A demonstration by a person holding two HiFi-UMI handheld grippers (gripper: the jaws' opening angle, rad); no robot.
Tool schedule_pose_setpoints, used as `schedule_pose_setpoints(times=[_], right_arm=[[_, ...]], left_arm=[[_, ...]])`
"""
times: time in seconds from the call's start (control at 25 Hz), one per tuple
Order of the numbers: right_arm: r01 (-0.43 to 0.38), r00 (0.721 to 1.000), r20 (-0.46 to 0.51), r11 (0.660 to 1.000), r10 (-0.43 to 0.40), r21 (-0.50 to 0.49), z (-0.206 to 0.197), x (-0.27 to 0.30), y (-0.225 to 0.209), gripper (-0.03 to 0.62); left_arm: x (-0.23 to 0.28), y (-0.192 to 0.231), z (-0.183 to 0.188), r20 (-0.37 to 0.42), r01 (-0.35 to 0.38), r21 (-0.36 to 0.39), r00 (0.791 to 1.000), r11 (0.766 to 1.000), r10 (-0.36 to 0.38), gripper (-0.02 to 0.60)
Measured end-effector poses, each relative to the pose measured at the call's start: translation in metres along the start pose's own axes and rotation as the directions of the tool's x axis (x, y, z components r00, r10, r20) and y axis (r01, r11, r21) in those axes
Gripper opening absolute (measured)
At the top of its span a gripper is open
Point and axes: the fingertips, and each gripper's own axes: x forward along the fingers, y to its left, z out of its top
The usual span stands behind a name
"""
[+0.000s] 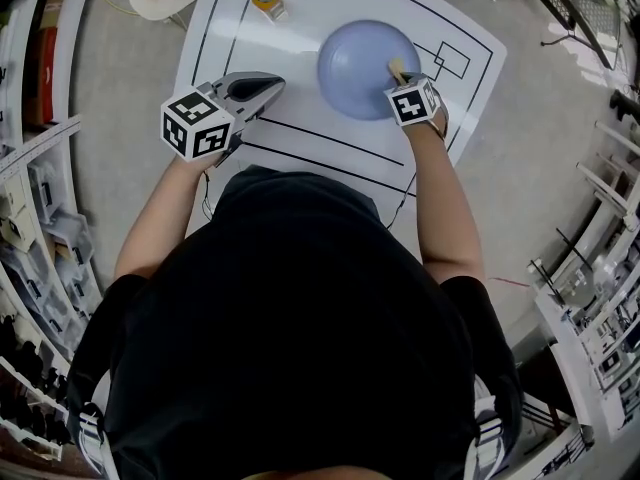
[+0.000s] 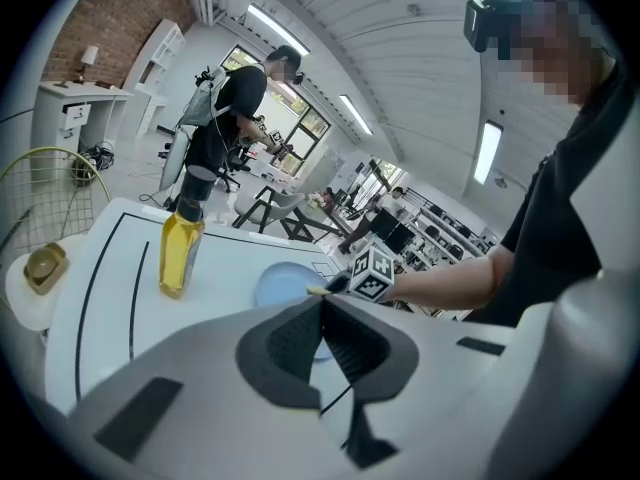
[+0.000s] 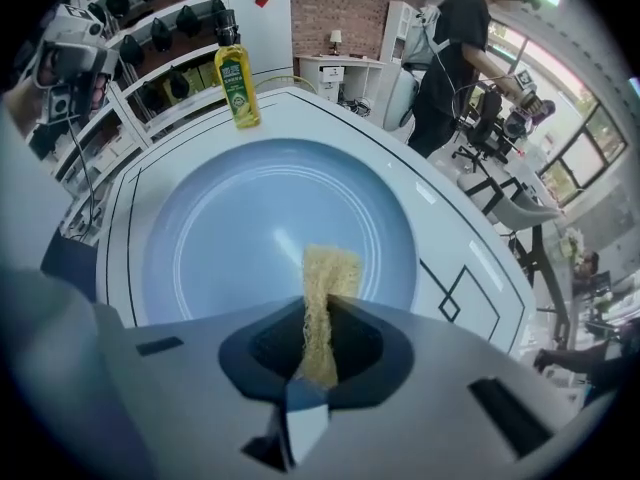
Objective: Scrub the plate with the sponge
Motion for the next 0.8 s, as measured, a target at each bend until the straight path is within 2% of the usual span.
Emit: schedule_pose_setpoints(times=[0.4,0.64,0.8], right_arm=[[-0.076,0.997,-0.016,0.996,0.077,0.054,-0.018,-0.004,0.028,0.037],[-0.139,0.987,-0.068,0.985,0.146,0.101,-0.028,-0.005,0.050,0.037],[-0.137,0.989,-0.045,0.986,0.142,0.095,-0.019,-0.008,0.055,0.037]], left_arm=[[-0.004,-0.009,-0.001,-0.009,0.013,0.028,1.000,1.000,-0.013,0.008],[-0.007,-0.014,-0.002,-0.004,0.014,0.032,1.000,0.999,-0.014,0.008],[-0.013,-0.013,-0.005,0.000,0.005,0.028,1.000,1.000,-0.005,0.008]])
